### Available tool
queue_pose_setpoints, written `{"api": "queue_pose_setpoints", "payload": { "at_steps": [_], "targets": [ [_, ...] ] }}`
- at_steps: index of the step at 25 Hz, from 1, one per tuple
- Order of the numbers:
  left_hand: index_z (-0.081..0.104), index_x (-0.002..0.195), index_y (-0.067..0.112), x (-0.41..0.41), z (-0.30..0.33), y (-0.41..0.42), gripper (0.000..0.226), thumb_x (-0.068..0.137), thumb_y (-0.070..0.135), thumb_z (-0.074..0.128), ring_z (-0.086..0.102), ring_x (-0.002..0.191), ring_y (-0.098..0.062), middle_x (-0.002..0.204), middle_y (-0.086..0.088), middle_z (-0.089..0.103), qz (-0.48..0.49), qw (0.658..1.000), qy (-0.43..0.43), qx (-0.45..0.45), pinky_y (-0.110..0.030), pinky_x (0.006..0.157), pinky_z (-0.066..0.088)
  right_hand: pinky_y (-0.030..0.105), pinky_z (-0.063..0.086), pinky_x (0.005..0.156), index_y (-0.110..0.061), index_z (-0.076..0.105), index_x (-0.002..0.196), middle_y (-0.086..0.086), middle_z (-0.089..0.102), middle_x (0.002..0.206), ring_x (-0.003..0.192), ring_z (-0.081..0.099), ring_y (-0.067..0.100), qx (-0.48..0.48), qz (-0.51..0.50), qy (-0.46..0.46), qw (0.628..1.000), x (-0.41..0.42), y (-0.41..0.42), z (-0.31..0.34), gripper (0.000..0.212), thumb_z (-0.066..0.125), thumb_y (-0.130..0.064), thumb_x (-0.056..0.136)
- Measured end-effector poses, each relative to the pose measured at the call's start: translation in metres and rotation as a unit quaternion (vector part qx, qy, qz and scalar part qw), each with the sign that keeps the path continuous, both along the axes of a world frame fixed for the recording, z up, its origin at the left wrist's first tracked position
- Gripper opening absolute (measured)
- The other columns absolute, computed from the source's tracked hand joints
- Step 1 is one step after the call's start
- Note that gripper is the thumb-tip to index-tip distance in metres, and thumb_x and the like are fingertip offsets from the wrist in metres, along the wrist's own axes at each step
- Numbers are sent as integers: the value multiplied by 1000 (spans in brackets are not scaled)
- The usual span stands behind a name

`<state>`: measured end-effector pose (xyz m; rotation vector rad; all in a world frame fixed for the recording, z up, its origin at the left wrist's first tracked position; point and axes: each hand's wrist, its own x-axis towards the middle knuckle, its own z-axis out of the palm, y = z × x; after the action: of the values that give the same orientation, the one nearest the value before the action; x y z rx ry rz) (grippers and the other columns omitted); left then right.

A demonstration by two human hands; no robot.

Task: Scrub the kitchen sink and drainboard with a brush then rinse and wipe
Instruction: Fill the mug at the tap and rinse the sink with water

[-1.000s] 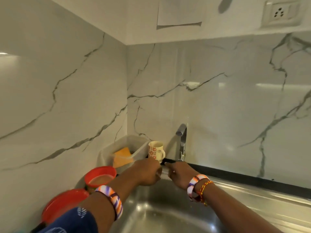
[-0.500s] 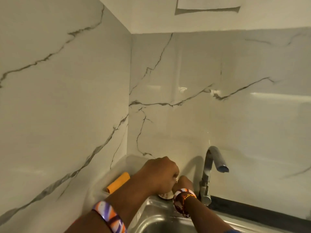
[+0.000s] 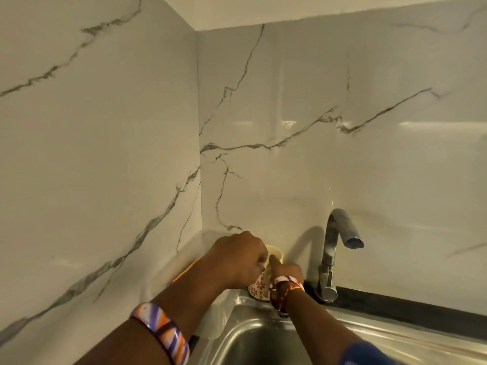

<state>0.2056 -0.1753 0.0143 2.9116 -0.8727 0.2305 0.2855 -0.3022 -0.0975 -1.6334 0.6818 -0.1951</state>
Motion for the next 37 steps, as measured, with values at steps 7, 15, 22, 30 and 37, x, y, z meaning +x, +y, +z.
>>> {"api": "queue_pose_setpoints", "payload": {
  "at_steps": [7,15,22,30,37],
  "targets": [
    [62,106,-2,25,-21,-62,37,92,32,55,60,100,-28,108,-18,64,56,937,227,-259,-30,80,44,31,44,60,-6,63,69,11,65,68,64,59,24,97,-16,-36,995,-124,-51,-13,27,61,-28,84],
    [44,128,1,42,-90,-161,48,95,35,50,61,91,-28,110,-18,59,134,799,414,-415,-31,69,50,20,41,53,-6,67,71,4,67,69,56,56,9,26,-18,4,999,-189,-98,-34,28,64,-31,84],
    [59,115,1,60,-138,-126,61,81,52,55,62,89,-34,93,-20,67,210,670,541,-464,-42,85,51,13,35,40,-11,54,53,-11,52,35,30,47,-3,36,-14,-46,998,-164,-83,-25,36,61,-25,86],
    [53,84,7,50,-138,-134,41,92,46,45,51,67,-28,74,-15,57,211,596,572,-522,-30,59,40,19,35,44,-10,49,46,-10,47,31,29,43,-2,33,-36,-80,996,-160,-77,-31,42,59,-20,86],
    [52,109,7,44,-141,-144,42,93,45,42,49,64,-26,72,-13,53,226,584,541,-561,-29,55,38,19,34,44,-11,48,47,-10,45,31,33,43,2,0,-55,-57,997,-166,-83,-29,42,60,-25,85]
  ]
}}
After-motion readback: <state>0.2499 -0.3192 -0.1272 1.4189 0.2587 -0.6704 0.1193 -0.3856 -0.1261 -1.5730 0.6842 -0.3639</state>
